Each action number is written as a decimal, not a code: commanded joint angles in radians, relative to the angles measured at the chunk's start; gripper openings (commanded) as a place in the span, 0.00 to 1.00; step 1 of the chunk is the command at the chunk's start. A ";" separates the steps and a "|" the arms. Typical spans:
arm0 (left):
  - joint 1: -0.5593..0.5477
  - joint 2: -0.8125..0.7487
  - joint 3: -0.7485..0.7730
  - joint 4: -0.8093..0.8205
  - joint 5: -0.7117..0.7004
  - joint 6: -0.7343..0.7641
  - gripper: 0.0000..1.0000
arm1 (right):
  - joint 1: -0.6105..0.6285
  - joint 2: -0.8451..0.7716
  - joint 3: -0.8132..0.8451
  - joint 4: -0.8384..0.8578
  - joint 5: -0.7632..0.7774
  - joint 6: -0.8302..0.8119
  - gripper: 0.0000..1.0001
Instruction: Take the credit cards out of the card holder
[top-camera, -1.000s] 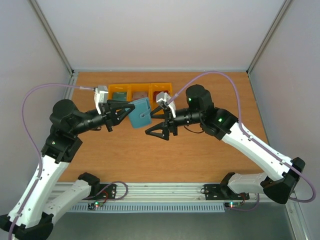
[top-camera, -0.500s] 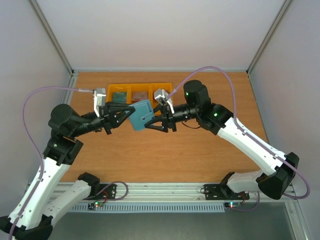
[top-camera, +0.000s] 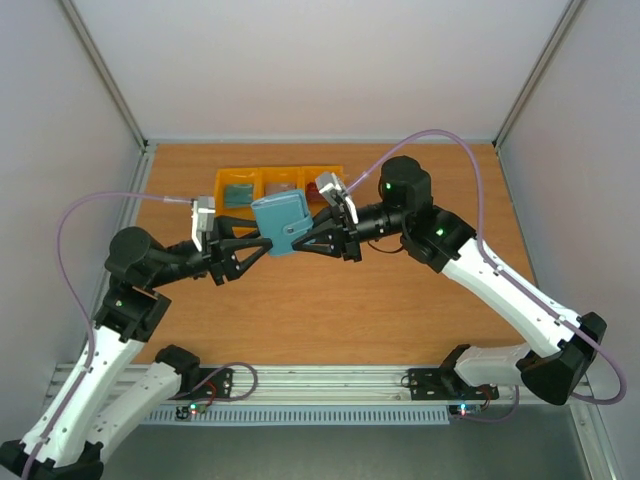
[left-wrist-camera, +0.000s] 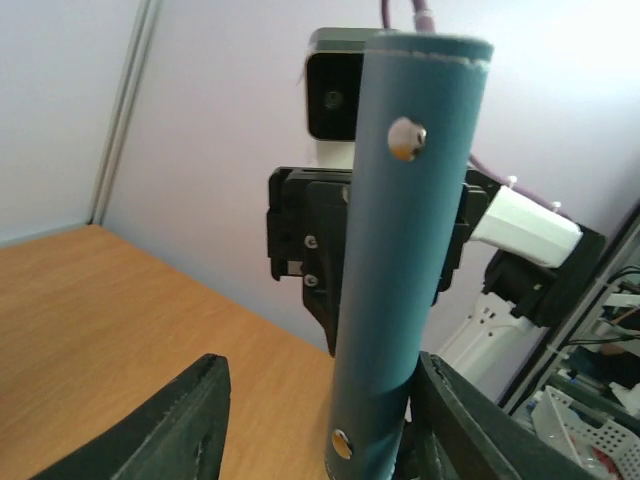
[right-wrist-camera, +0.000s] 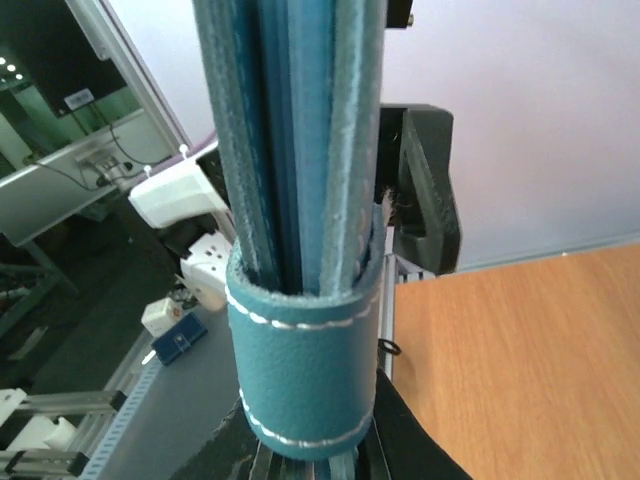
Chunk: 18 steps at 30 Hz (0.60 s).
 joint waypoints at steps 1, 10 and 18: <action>-0.005 -0.025 -0.023 0.127 0.025 0.008 0.48 | 0.005 -0.026 0.020 0.111 -0.052 0.057 0.01; -0.032 0.010 -0.012 0.195 0.024 -0.022 0.50 | 0.020 -0.004 0.032 0.078 -0.034 0.034 0.01; -0.047 0.021 -0.014 0.202 0.007 -0.050 0.12 | 0.032 0.011 0.056 0.016 -0.013 -0.010 0.01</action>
